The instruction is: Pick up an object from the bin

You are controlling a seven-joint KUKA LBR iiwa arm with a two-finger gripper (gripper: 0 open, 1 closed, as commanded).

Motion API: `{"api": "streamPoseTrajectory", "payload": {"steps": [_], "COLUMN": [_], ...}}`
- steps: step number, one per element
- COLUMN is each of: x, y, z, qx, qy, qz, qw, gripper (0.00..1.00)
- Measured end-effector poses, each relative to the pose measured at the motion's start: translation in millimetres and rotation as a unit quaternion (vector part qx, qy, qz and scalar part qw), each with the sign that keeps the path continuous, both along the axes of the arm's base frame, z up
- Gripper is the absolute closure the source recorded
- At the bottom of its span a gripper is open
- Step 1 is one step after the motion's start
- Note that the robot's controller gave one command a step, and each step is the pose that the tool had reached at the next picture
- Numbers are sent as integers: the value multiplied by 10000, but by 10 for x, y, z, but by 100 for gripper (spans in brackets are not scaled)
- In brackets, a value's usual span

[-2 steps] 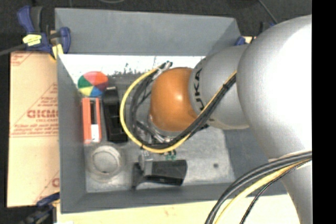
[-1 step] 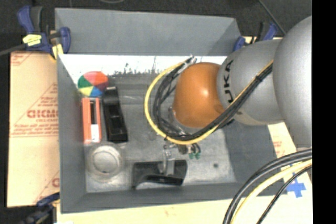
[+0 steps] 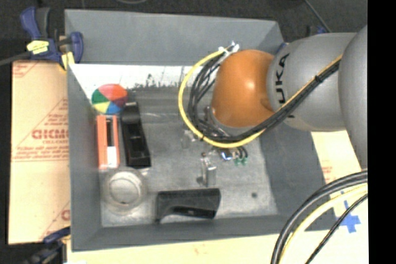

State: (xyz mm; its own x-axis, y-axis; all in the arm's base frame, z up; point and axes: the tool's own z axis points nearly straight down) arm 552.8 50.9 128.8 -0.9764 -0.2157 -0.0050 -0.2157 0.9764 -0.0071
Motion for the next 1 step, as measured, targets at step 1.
{"api": "streamPoseTrajectory", "payload": {"steps": [1], "x": [-506], "y": [20], "z": [-340], "qx": [42], "qy": [-9], "qz": [-234], "qw": [9997], "gripper": [0]}}
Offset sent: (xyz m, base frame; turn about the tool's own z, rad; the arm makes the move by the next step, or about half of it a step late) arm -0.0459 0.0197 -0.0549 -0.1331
